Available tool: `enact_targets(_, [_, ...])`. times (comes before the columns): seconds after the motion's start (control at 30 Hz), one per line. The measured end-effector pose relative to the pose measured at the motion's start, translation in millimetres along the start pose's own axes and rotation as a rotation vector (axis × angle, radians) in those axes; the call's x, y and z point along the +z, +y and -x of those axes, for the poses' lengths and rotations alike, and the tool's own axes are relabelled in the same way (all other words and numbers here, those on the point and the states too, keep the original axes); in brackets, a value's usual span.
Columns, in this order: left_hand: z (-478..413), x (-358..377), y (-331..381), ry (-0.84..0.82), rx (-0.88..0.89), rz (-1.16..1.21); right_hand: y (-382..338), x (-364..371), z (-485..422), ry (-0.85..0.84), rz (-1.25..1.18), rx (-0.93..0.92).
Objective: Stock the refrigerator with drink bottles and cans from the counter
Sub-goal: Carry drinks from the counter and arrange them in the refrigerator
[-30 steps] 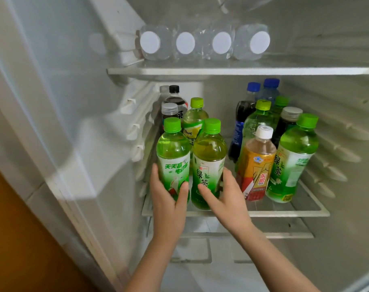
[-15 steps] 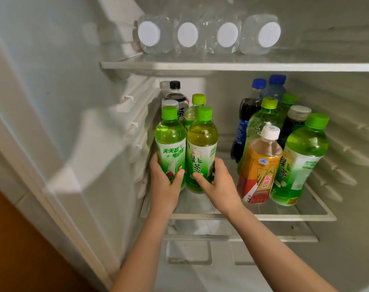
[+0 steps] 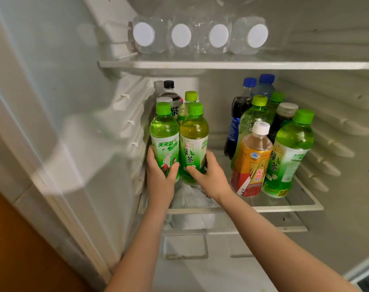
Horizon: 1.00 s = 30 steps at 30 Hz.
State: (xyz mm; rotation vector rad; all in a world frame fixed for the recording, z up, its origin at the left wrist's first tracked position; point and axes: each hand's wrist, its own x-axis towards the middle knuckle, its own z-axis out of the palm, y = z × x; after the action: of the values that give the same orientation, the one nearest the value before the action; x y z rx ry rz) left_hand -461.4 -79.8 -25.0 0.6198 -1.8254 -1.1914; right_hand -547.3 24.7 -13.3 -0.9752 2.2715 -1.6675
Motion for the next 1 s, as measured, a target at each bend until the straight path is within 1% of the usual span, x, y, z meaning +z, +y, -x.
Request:
enact_targets(0.17, [8.5,-2.7,-3.1,0.015,-0.050,-0.019,-2.3,-6.3,11.9,-0.015,-0.133,0.017])
enact_targets(0.27, [23.9,-5.9,3.8,0.073,0.035,-0.104,-1.0,-8.7,26.0,-0.011,-0.234,0.055])
enact_targets(0.37, [46.2,-11.5,9.5,0.124,0.138,-0.156,-4.4,-12.5,48.1,0.051,-0.336,0.106])
enact_targets(0.43, [64.1,-14.6,10.7,0.125,0.181,-0.116,-5.0,-18.4,66.4,0.075,-0.363,0.097])
enact_targets(0.5, [82.7,-16.5,9.9,0.087,0.220,-0.033,-2.4,-27.1,87.4,0.089,-0.366,0.097])
enact_targets(0.57, [98.7,-16.1,6.5,0.028,0.290,-0.004,2.3,-38.3,110.2,0.133,-0.376,0.116])
enact_targets(0.67, [120.2,-8.4,-2.7,-0.088,0.386,-0.035,15.9,-55.4,143.7,0.202,-0.326,0.141])
enact_targets(0.77, [138.2,3.0,-11.0,-0.177,0.391,0.018,34.8,-69.2,168.8,0.256,-0.284,0.237])
enact_targets(0.83, [149.5,11.5,-16.3,-0.234,0.348,0.051,51.1,-77.3,183.4,0.304,-0.276,0.308])
enact_targets(0.9, [162.0,20.5,-20.0,-0.357,0.245,0.049,69.8,-84.0,200.2,0.341,-0.246,0.371])
enact_targets(0.93, [169.9,25.0,-24.1,-0.458,0.179,0.027,80.0,-85.8,210.4,0.356,-0.224,0.408])
enact_targets(1.0, [187.5,32.3,-38.2,-0.717,0.080,-0.053,100.9,-86.3,233.9,0.375,-0.171,0.501])
